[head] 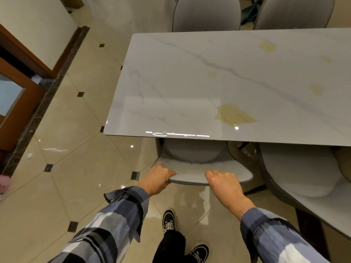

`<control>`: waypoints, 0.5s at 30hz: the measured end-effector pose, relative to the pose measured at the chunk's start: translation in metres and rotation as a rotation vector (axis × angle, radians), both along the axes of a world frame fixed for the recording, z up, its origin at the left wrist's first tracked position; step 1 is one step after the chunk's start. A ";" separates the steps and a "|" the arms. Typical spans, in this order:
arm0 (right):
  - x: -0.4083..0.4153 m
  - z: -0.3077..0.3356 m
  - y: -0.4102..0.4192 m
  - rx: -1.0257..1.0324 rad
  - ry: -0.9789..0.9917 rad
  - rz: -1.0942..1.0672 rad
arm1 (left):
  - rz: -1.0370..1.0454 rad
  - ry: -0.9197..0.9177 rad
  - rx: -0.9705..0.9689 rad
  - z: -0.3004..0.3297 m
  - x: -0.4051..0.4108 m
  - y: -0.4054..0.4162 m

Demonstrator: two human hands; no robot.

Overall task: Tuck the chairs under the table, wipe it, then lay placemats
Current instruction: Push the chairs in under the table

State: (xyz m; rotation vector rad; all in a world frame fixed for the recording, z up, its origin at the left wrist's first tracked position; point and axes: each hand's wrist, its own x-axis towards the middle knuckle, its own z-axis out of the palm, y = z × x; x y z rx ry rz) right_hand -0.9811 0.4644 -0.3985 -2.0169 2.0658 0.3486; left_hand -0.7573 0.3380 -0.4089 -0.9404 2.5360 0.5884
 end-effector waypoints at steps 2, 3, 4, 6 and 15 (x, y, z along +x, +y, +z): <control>0.000 0.001 -0.002 -0.001 0.006 -0.002 | -0.014 -0.001 -0.018 0.003 -0.003 -0.001; 0.001 0.002 -0.003 -0.004 0.008 0.000 | -0.019 0.000 -0.030 0.004 -0.004 -0.002; 0.001 0.003 -0.005 -0.008 0.008 0.006 | -0.021 0.001 -0.036 0.005 -0.005 -0.004; 0.000 0.007 -0.007 -0.038 -0.011 0.005 | -0.035 -0.009 -0.058 0.006 -0.006 -0.006; 0.000 0.012 -0.008 -0.007 -0.020 0.005 | -0.080 -0.028 -0.052 0.006 -0.005 -0.010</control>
